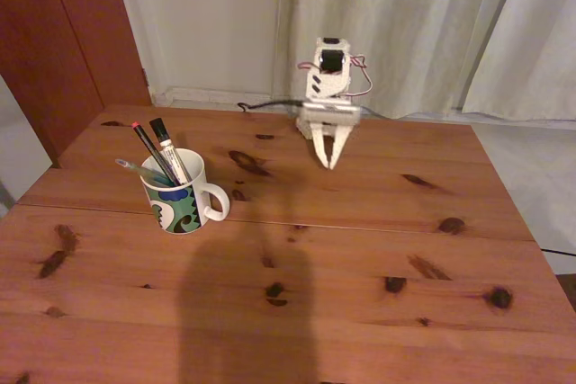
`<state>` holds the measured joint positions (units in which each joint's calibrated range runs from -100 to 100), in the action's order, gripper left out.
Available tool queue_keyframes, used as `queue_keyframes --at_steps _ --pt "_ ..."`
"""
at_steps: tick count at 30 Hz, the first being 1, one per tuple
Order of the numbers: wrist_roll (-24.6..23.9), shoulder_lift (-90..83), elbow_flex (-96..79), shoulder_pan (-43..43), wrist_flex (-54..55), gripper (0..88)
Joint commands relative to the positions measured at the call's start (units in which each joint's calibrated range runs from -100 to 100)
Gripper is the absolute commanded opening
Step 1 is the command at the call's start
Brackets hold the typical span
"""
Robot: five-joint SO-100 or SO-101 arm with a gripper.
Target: Clean up the desk and place the pens and markers into the cup
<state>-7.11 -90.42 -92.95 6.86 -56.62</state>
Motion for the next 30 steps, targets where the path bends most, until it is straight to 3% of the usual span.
queue_keyframes --at_steps 1,15,30 --pt "2.13 -4.20 -4.25 2.83 0.31 1.5" --pt "2.18 -6.85 -6.69 5.00 -20.24 1.5" --pt "2.23 -6.68 -6.60 4.60 -20.16 1.5"
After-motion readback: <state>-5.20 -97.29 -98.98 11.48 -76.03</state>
